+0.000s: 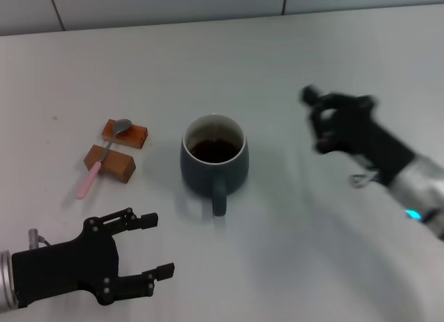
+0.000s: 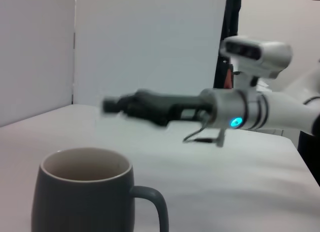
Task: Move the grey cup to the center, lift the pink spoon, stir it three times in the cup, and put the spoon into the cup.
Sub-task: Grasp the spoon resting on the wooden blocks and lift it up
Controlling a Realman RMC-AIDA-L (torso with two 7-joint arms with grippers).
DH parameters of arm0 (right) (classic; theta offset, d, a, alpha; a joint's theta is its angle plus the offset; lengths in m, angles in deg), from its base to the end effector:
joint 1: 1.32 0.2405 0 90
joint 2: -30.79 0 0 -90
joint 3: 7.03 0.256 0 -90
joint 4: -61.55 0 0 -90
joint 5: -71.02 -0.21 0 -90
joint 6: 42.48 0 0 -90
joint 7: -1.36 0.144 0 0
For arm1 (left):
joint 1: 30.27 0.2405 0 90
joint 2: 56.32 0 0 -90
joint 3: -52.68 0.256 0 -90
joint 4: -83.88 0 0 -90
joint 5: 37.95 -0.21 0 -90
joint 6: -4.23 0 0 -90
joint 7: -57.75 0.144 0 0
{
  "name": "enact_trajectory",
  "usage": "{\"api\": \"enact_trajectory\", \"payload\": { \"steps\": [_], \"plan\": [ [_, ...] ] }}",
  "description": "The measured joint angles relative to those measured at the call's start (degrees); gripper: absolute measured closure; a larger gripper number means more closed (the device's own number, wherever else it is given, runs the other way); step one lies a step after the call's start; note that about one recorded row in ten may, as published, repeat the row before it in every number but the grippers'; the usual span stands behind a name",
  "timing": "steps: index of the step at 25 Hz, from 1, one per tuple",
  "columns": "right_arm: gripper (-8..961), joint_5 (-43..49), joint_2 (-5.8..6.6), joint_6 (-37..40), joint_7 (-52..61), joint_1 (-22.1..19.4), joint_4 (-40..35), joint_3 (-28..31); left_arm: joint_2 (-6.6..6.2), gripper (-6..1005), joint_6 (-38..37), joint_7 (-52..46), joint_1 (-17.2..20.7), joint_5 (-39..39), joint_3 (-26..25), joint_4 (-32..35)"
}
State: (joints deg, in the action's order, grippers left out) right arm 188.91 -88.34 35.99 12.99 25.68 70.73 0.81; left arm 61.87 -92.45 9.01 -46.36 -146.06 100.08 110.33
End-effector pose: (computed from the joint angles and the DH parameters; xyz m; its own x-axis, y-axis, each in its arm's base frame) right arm 0.2751 0.2946 -0.0682 0.7137 0.1030 -0.6928 -0.5103 -0.6010 -0.6151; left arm -0.3139 0.2218 -0.0321 0.8209 0.1594 0.5484 0.2794 -0.9496 -0.1422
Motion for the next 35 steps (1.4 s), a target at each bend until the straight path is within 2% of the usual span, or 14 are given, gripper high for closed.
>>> {"api": "enact_trajectory", "payload": {
  "steps": [3,7,8,11,13,16,24,35],
  "plan": [
    [951,0.42,0.19,12.85,7.61,-3.76,-6.56,0.21,0.01,193,-0.04,0.21,0.01,0.00,-0.20,-0.18],
    [950,3.87,0.21,27.23,16.58,-6.37,-15.78,-4.48,0.07,193,-0.31,0.16,0.01,0.00,-0.21,-0.22],
    [950,5.75,0.21,31.58,18.31,-7.56,-18.79,-7.29,0.12,193,-0.40,0.18,0.01,0.00,-0.24,-0.24],
    [949,6.93,0.22,33.32,19.55,-8.53,-20.62,-9.97,0.25,193,-0.50,0.26,0.01,0.00,-0.31,-0.27],
    [949,8.87,0.22,33.13,21.85,-9.62,-22.51,-13.18,0.30,193,-0.59,0.28,0.01,0.00,-0.31,-0.32],
    [948,11.05,0.21,31.59,22.60,-10.29,-23.32,-14.33,0.34,193,-0.68,0.29,0.01,0.00,-0.30,-0.34],
    [918,19.84,-0.01,21.78,22.39,-10.46,-22.66,-14.55,0.49,194,-0.69,0.38,-0.08,0.00,-0.16,-0.57],
    [757,21.55,-0.05,19.12,22.23,-9.83,-22.56,-14.16,0.42,194,0.00,0.40,-0.77,0.00,-0.21,-1.32]
  ]
}}
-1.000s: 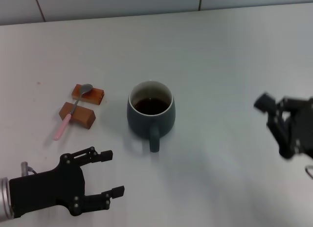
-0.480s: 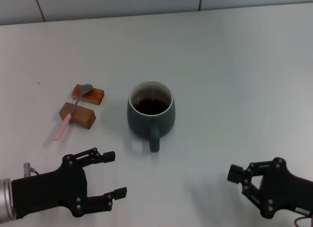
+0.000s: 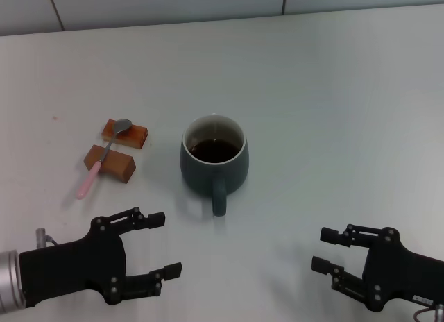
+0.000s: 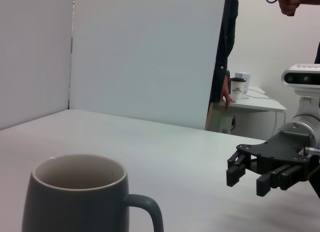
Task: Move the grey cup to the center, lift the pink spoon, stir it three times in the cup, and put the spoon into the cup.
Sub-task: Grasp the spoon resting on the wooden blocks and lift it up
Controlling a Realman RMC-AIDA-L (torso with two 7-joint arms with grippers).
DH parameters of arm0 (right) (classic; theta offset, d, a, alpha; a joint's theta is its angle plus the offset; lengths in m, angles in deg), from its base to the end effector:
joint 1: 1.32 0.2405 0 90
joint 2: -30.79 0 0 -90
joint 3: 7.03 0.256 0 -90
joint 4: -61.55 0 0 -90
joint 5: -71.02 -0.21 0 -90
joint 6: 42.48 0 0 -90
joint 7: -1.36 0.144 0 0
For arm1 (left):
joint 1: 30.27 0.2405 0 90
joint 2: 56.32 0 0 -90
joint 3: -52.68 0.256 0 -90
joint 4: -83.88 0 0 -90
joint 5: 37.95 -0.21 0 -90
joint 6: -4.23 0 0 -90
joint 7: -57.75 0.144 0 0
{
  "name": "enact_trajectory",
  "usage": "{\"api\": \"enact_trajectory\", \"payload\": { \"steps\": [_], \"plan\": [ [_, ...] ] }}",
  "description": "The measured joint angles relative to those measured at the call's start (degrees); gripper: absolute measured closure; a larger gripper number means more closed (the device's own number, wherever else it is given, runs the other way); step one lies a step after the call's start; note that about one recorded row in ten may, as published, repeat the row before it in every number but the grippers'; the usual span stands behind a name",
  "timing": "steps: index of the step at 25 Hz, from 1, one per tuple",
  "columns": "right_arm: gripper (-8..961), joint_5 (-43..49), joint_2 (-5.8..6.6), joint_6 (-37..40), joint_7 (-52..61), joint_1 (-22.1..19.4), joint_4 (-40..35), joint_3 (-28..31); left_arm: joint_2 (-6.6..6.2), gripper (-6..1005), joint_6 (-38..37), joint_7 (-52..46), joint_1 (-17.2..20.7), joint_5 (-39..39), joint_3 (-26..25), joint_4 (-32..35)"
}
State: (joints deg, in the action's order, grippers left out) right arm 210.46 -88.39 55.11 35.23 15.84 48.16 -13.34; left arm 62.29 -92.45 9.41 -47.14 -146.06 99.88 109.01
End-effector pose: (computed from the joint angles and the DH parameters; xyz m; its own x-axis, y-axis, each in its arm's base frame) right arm 0.3311 0.1918 -0.0492 0.7707 -0.1562 -0.6178 -0.3789 -0.8918 -0.2471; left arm -0.3095 0.2224 -0.0375 0.8109 0.1614 0.5625 0.2793 -0.9514 -0.1295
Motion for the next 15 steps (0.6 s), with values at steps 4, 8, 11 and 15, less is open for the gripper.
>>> {"api": "enact_trajectory", "payload": {
  "steps": [4,8,11,15],
  "plan": [
    [618,0.00,0.00,-0.08,-0.02,0.10,-0.03,-0.08,-0.05,194,0.18,0.01,-0.02,0.00,0.00,0.00],
    [458,-0.01,0.00,0.03,-0.03,0.12,-0.05,-0.06,-0.05,194,0.26,0.06,-0.11,0.00,0.00,0.00],
    [322,-0.03,0.00,0.08,-0.03,0.22,-0.06,-0.03,-0.05,194,0.27,0.08,-0.12,0.00,0.00,0.00],
    [238,-0.05,-0.07,0.14,-0.03,0.45,-0.07,0.02,-0.04,194,0.27,0.09,-0.18,0.00,0.08,0.00]
  ]
}}
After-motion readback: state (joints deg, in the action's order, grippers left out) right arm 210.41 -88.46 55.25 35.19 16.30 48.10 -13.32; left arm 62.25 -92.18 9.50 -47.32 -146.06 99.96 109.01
